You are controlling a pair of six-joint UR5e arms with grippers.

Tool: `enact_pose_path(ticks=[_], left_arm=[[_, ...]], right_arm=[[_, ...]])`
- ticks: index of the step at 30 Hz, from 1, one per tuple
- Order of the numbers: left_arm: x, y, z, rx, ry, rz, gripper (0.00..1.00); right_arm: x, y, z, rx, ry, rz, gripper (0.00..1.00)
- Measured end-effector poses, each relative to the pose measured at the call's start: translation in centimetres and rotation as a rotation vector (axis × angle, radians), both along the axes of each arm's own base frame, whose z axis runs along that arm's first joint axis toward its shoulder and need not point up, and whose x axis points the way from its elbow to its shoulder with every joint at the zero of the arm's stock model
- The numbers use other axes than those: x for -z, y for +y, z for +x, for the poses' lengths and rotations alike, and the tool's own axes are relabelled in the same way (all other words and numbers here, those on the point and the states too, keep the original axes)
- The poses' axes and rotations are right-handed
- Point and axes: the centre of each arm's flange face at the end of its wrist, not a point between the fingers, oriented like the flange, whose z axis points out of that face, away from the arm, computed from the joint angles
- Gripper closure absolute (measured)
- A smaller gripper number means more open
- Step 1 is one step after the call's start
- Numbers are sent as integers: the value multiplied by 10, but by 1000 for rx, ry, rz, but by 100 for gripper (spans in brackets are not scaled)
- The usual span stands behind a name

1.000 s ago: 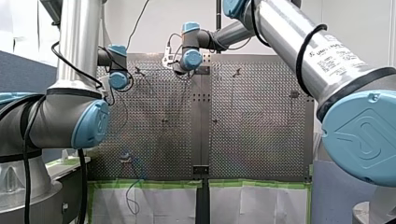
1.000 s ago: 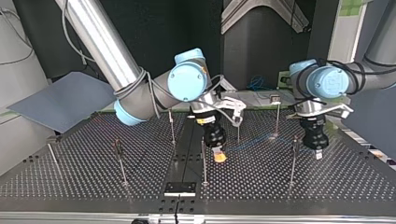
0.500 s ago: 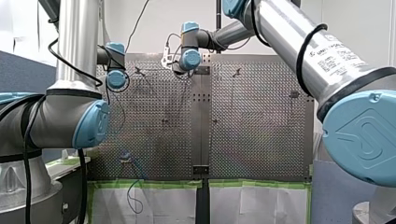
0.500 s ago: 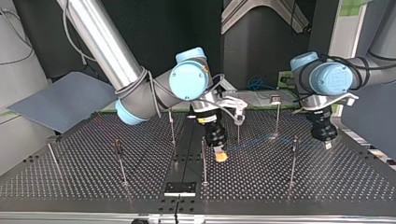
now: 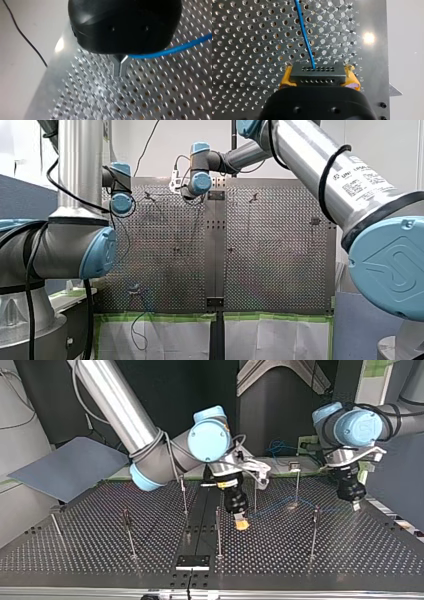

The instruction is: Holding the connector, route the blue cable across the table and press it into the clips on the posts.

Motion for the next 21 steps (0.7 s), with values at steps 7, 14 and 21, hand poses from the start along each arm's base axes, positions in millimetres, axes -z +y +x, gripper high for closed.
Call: enact_pose_path(ticks=[7,14,21], left_arm=[[-1,-17,-25,86,-23,-40,15],[-4,-32,-50,148,20,-16,0],[-16,-47,-67,197,45,3,0]], right_arm=[[0,4,0,27,0,5,100],[1,8,0,41,8,11,100],[1,12,2,40,10,14,100]])
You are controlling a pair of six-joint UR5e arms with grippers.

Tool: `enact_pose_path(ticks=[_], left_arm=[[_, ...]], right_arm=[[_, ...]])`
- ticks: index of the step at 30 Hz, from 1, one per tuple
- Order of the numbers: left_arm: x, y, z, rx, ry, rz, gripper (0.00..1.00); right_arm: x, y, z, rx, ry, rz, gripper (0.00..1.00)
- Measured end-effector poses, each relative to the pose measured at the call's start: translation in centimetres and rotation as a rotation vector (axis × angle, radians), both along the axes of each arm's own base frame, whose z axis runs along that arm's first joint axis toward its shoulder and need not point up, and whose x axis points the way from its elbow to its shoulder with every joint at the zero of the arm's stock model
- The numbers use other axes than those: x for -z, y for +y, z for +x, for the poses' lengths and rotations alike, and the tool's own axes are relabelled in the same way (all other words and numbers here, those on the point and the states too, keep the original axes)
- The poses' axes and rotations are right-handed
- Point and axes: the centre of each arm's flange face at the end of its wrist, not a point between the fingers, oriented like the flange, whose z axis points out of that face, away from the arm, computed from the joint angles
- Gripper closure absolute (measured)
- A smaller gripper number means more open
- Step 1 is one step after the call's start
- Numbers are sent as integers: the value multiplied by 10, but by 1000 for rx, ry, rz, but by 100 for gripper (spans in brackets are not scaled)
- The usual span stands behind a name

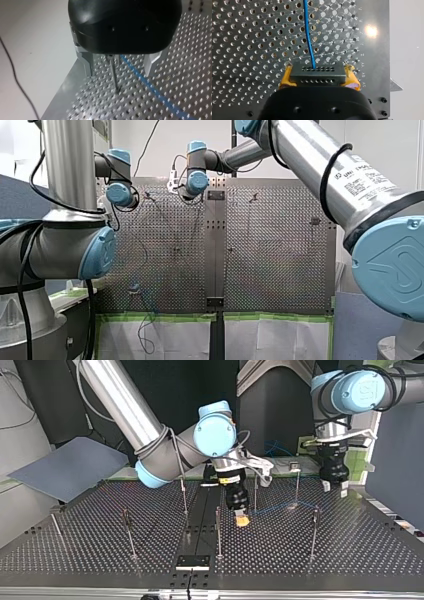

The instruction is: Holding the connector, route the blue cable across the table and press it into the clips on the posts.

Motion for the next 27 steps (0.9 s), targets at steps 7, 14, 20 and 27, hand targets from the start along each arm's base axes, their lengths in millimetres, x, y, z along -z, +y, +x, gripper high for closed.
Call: enact_pose_path(ticks=[7,14,20,27], left_arm=[[0,-16,-10,68,51,20,0],[-13,-29,-29,97,73,79,0],[-30,-40,-42,146,72,135,0],[-46,-50,-36,211,49,176,0]], right_arm=[[-3,1,0,4,-4,4,100],[-13,1,-1,11,-12,8,100],[-13,1,-2,14,-20,21,100],[-13,0,-3,14,-26,33,100]])
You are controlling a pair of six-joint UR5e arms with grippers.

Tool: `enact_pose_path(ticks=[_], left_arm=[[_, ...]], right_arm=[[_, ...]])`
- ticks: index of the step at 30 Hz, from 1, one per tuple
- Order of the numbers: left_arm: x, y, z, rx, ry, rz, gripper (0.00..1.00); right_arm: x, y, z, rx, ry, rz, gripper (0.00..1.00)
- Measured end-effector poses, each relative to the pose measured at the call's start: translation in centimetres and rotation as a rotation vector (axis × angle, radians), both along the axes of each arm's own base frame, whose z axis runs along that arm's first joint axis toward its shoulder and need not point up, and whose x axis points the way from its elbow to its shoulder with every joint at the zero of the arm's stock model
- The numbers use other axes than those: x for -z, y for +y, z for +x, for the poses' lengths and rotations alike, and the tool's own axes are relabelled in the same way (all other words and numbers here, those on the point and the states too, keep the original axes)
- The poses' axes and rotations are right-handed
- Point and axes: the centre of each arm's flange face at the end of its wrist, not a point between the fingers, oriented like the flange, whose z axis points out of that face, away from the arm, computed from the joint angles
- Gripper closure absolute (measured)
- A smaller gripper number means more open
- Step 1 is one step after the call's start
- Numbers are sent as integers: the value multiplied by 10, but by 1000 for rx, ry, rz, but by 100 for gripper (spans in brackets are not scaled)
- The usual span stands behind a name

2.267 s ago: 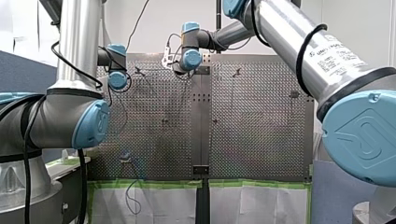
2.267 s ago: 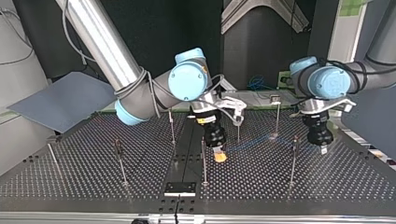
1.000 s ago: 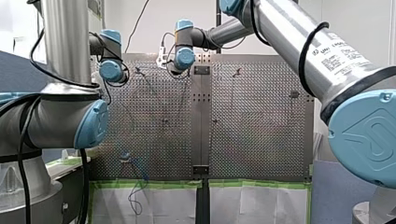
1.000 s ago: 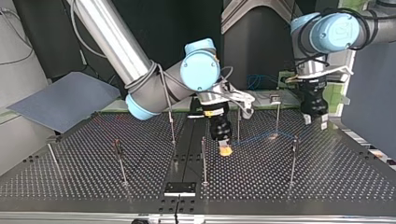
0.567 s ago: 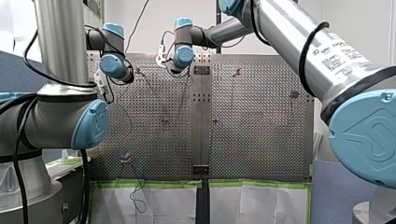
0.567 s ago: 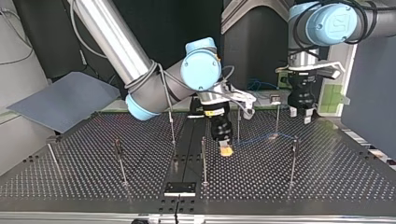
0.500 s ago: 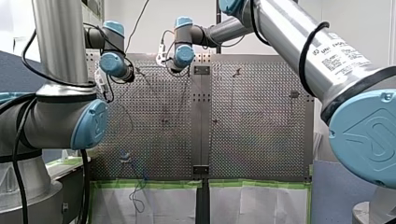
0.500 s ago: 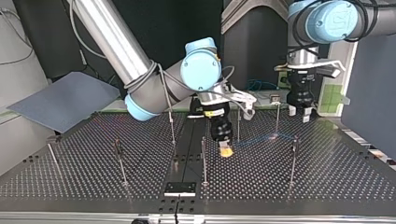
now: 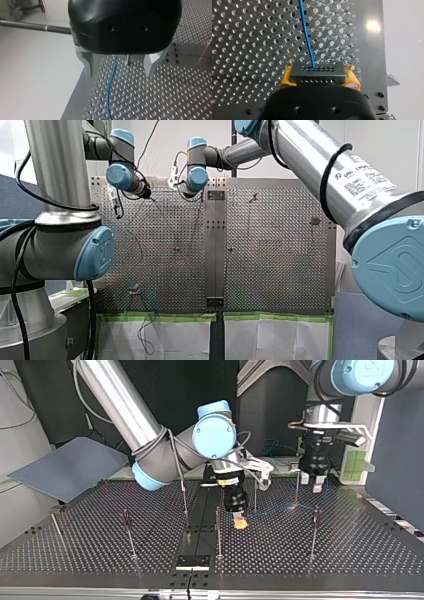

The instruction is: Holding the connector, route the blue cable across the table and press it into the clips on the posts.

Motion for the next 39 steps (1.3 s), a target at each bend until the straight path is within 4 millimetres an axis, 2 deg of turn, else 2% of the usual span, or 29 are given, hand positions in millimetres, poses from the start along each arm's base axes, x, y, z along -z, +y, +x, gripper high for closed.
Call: enact_pose_path(ticks=[19,32,39], left_arm=[[3,-17,29,89,-21,3,0],[-10,-25,62,73,-67,-6,0],[-1,-32,86,75,-58,2,0]], right_arm=[[1,-3,-2,-9,-6,13,100],[1,-3,-2,-8,-5,14,100],[1,-3,-2,-8,-5,14,100]])
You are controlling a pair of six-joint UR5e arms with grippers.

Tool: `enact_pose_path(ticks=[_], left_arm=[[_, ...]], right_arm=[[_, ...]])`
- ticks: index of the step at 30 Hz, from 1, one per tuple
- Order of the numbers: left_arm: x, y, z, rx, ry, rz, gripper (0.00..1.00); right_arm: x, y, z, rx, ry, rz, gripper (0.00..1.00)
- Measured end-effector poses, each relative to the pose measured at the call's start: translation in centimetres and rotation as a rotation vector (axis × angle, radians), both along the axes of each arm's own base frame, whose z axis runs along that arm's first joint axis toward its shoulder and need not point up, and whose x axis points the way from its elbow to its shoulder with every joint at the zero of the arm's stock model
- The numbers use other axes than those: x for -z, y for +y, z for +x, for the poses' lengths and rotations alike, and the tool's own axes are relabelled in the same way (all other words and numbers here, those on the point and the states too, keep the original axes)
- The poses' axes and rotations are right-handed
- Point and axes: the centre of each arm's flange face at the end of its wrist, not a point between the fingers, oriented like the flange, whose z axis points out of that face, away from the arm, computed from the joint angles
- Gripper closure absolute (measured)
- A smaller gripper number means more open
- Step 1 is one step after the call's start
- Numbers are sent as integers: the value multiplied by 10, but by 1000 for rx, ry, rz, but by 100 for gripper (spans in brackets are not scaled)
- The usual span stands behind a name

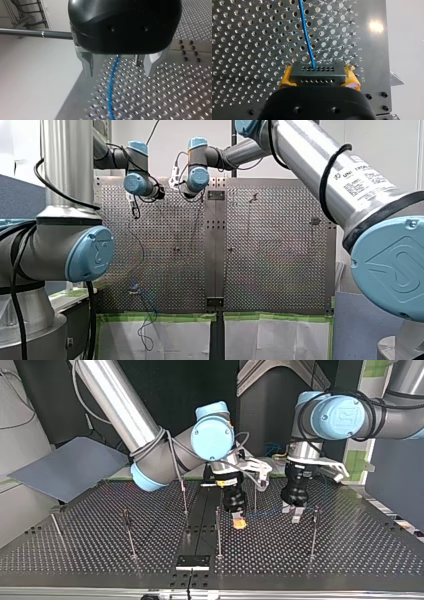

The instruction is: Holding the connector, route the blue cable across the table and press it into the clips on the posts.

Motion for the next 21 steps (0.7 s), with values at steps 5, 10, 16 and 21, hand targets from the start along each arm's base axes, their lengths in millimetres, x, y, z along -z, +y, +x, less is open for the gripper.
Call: enact_pose_path(ticks=[5,10,16,21], left_arm=[[15,-2,13,-11,21,16,0],[22,-2,17,-38,28,28,8],[22,-3,16,-54,30,19,75],[22,-4,15,-72,30,8,100]], right_arm=[[0,0,0,-1,1,1,100],[0,1,0,-1,2,2,100],[1,3,1,-4,3,2,100],[1,4,2,-6,5,4,100]])
